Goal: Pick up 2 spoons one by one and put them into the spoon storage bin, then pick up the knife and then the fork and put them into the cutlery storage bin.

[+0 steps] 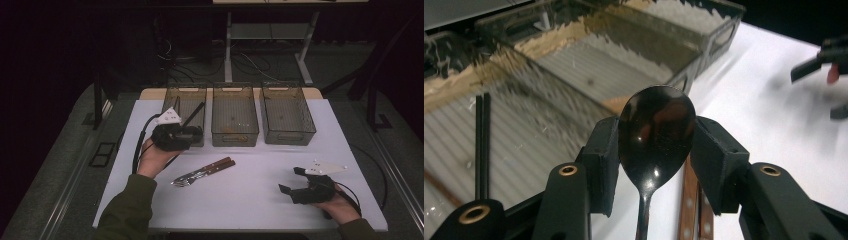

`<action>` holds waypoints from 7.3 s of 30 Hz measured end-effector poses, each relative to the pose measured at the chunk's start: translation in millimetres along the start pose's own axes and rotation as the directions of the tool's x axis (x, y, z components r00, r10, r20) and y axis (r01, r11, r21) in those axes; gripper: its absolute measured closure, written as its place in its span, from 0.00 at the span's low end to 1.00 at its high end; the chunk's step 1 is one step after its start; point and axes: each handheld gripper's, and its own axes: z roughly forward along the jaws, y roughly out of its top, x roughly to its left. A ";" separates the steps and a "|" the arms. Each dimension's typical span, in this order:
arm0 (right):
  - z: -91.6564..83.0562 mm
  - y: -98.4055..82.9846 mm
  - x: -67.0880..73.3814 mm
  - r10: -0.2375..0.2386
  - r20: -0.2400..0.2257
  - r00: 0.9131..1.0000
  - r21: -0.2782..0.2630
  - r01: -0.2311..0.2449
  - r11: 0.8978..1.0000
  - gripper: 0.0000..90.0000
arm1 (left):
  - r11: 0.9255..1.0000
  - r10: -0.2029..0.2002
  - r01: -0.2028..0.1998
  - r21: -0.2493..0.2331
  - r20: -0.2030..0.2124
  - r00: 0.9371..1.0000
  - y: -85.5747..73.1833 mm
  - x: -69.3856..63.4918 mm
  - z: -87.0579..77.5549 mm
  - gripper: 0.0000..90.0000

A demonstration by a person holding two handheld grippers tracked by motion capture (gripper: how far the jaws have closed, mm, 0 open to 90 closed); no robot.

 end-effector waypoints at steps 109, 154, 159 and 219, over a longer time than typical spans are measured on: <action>6.0 6.7 -0.6 -0.036 -0.079 0.996 -0.071 0.030 0.997 0.16 | 0.998 0.038 -0.041 0.056 0.056 0.998 50.7 -32.8 81.1 0.22; 7.0 4.2 1.1 -0.039 -0.060 0.997 -0.052 0.036 0.998 0.16 | 0.996 0.028 -0.032 0.081 0.048 0.998 -67.8 -33.8 8.5 0.66; 7.3 4.3 0.9 -0.040 -0.059 0.997 -0.053 0.037 0.998 0.16 | 0.991 0.028 -0.036 0.125 0.065 0.997 -69.8 -28.4 19.6 0.72; 5.3 4.4 -1.6 -0.031 -0.060 0.998 -0.062 0.027 0.998 0.16 | 0.963 0.085 -0.133 0.234 0.201 0.976 -88.5 -8.0 53.7 0.86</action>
